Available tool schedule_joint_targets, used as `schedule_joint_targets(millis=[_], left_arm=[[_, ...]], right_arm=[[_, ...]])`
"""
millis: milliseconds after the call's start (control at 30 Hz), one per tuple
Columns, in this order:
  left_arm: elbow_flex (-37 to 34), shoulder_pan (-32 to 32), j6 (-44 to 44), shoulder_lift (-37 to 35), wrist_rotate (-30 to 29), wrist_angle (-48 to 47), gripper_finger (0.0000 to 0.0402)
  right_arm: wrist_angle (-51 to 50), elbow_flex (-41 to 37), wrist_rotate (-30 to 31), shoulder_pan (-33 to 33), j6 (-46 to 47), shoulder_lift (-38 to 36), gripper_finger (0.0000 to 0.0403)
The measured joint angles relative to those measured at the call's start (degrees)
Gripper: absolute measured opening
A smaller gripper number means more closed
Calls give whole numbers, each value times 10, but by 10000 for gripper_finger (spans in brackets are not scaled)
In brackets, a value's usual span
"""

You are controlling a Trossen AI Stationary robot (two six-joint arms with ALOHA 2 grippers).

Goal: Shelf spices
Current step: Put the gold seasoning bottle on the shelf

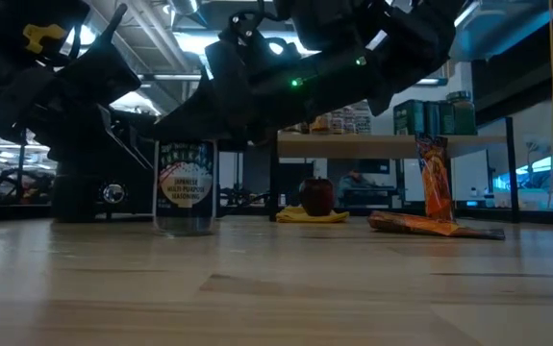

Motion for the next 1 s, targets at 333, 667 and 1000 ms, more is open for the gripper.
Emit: schedule_joint_targets(millis=[333,667,1000], left_arm=[[73,-9,14,-66,0,-191,153],[135,-28,-47,-228,-28,-417,153],[128,-28,-51,-251,-34,-421,153]], right_arm=[[-42,-2,-21,1,-2,-33,276],[-213,-1,21,1,-37,-204,276],[-374,-1,238,-1,-85,-423,276]])
